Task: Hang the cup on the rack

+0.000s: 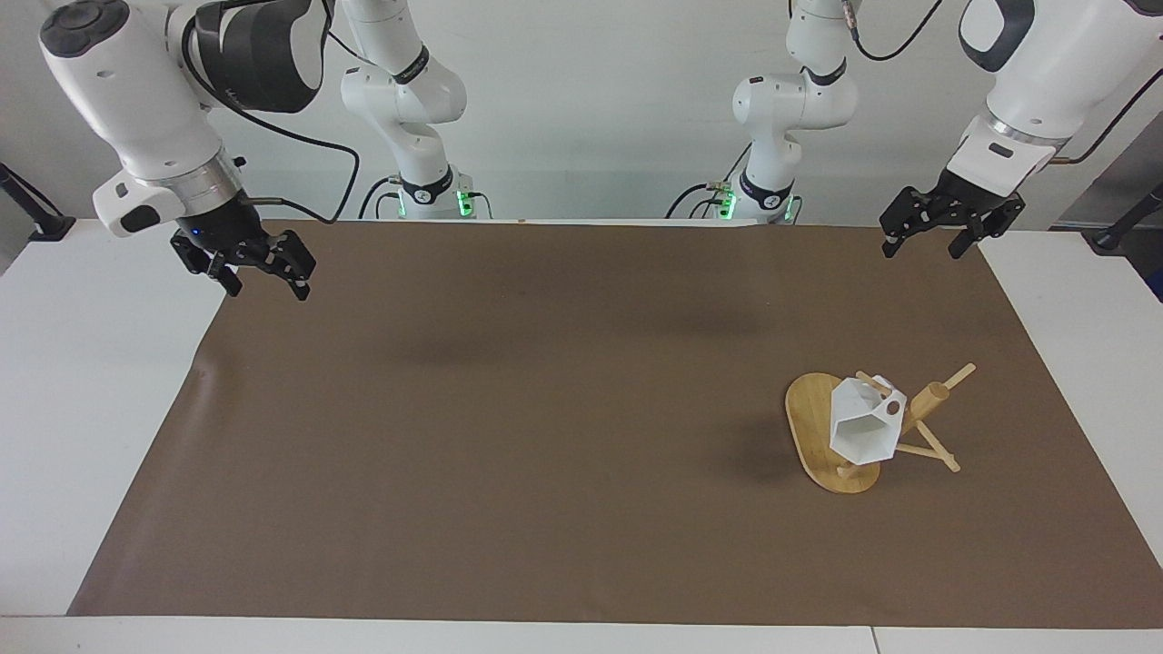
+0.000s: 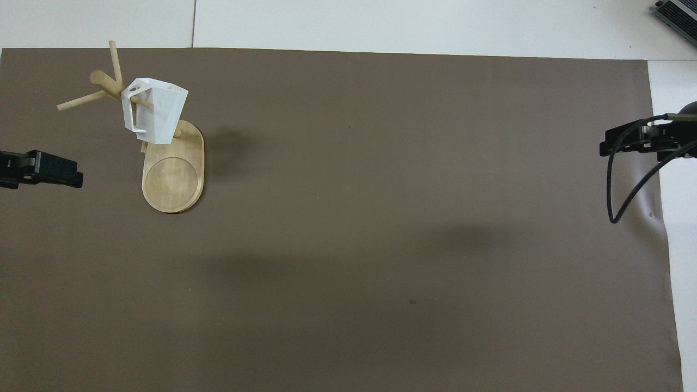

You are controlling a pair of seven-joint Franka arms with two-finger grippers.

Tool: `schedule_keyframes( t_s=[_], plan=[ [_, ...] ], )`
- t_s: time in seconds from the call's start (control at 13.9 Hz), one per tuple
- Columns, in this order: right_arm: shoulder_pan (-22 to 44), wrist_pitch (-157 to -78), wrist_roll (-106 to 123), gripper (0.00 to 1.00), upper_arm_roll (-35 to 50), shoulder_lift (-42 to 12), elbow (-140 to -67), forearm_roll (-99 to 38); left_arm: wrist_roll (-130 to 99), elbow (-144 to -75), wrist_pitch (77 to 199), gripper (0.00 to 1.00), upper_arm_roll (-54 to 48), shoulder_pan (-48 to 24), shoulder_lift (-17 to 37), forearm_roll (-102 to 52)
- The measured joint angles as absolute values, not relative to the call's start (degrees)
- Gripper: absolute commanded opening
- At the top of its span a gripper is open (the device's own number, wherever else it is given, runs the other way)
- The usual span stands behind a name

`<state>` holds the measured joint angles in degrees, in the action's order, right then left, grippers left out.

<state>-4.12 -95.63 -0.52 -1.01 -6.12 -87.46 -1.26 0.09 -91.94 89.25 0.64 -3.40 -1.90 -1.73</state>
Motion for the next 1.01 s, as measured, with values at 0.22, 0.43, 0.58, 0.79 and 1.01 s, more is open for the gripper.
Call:
schedule_keyframes(
  t_s=[0.22,0.43,0.58,0.79,1.01],
  plan=[
    [-4.12,-95.89,-0.52,1.0,-1.02,-6.12,-87.46,-1.24,0.1,-91.94,88.22,1.0,0.64,-3.57,-1.88,-1.73],
    [-4.12,-96.81,-0.52,1.0,-1.04,-6.12,-87.46,-1.09,0.1,-91.95,87.84,1.0,0.64,-3.59,-1.78,-1.73],
    [-4.1,-97.38,-0.52,1.0,-1.04,-6.12,-87.46,-0.63,0.1,-91.95,87.82,1.0,0.64,-3.59,-1.72,-1.73],
    [-4.0,-97.82,-0.52,1.0,-1.02,-6.12,-87.46,-0.37,0.1,-91.95,87.82,1.0,0.64,-3.59,-1.69,-1.73],
    [-4.11,-97.83,-0.52,1.0,-1.09,-6.13,-87.46,-0.36,0.1,-91.95,87.82,1.0,0.62,-3.64,-1.69,-1.73]
  ],
)
